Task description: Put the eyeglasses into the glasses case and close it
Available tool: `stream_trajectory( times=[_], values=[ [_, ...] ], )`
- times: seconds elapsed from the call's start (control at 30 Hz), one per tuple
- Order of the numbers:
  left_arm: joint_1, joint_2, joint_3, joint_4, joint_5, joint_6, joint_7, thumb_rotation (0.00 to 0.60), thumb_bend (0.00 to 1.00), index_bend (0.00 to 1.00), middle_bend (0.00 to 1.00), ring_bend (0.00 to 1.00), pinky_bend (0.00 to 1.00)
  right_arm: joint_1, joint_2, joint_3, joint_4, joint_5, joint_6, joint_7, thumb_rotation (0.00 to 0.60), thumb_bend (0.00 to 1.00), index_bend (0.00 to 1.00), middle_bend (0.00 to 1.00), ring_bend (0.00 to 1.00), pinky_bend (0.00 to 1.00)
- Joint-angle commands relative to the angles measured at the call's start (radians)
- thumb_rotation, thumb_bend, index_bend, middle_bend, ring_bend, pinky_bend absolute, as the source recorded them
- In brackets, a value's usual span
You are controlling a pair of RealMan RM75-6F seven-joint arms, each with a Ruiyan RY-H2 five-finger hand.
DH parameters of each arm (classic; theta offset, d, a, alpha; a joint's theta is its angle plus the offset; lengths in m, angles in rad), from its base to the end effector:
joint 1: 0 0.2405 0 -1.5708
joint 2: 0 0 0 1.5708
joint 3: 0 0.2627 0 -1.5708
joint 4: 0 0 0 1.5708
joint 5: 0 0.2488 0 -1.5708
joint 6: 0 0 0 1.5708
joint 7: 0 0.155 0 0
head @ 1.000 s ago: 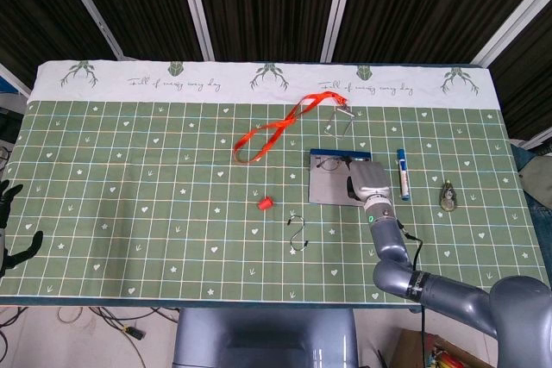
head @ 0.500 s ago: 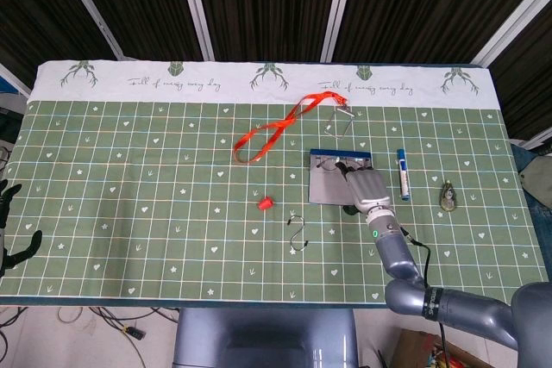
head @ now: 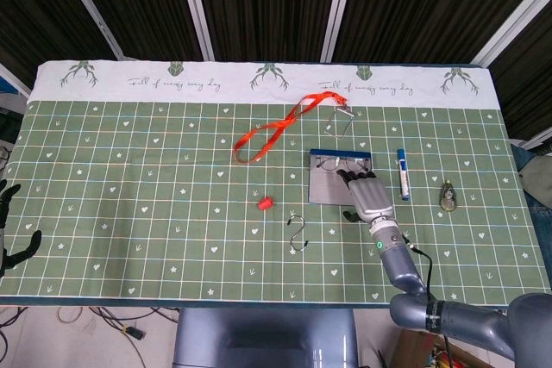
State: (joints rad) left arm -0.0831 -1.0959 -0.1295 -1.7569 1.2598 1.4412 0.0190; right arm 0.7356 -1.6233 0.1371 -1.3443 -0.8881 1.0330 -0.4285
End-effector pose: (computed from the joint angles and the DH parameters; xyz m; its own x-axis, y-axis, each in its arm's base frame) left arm -0.3294 0.2084 0.1352 0.2650 -0.0196 0.9641 0.9452 0.2029 -0.2557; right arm -0.2024 -0.3766 -0.0651 0.4633 -0.2748 0.8425 -0.8861 -0.1570 0.4361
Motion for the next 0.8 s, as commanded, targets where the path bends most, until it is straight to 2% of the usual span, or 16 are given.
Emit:
stream_trajectory(
  times=[0.03,0.4,0.8],
  values=[
    [0.000,0.000,0.000,0.000,-0.001,-0.001,0.001,0.600,0.35,0.10,0.00,0.00,0.00,-0.005,-0.015,0.009,0.024,-0.014,-0.006,0.024,0.600,0.32,0.18,0.26,0.28,0.24],
    [0.000,0.001,-0.001,-0.001,-0.003,-0.002,-0.001,0.600,0.35,0.10,0.00,0.00,0.00,-0.005,-0.050,0.029,0.084,-0.019,-0.041,0.048,0.600,0.38,0.23,0.29,0.28,0.24],
    [-0.001,0.002,-0.002,-0.001,-0.005,-0.004,-0.002,0.600,0.35,0.10,0.00,0.00,0.00,-0.010,-0.065,0.039,0.123,-0.026,-0.065,0.055,0.600,0.38,0.24,0.27,0.28,0.24]
  ],
)
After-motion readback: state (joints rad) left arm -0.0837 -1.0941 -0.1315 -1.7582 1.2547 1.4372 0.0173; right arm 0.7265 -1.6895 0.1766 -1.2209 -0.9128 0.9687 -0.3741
